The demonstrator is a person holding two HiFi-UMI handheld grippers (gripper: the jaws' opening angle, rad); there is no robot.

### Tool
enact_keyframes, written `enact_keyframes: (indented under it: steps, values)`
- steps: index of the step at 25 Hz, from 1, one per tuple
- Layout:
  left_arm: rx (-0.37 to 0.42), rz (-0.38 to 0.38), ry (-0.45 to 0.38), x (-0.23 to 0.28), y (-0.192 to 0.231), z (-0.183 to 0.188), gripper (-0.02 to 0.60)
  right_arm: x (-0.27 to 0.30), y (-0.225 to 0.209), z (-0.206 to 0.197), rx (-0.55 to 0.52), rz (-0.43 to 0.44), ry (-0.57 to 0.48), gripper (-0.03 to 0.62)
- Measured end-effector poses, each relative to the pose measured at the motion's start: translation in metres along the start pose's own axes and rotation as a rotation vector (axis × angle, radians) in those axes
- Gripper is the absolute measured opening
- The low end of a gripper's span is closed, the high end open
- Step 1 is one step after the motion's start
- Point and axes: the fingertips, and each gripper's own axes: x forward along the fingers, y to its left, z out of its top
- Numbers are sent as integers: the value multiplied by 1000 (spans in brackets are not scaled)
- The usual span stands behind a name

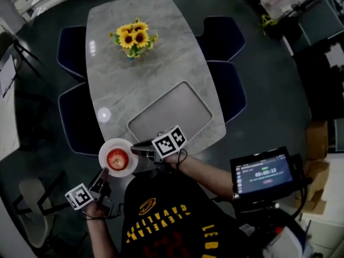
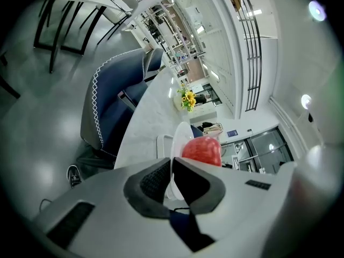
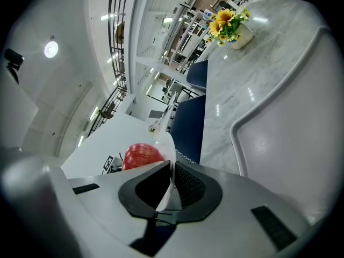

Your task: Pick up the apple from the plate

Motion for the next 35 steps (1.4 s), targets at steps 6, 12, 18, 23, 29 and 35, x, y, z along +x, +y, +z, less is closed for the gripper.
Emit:
enact_keyframes:
  steps: [6,12,18,23,29,35]
  values:
    - [100,26,53,1,1,8,21,-2,0,1,12,-8,-35,31]
    - [124,11,99,1,-2,10,21,-5,2,3,18,-25,-81,32]
    - [209,-33,145,15,-11,15,21,-12,-3,7,27,-44,-110,32]
    - [243,253,199,-9,39,16,21,-9,-11,-4,69,-43,-117,32]
    - [215,182,181,9,28,17,20,-18,-18,6,54,-59,-107,32]
    - [222,136,173,18,25,21,20,-19,-21,15,35,-65,-96,32]
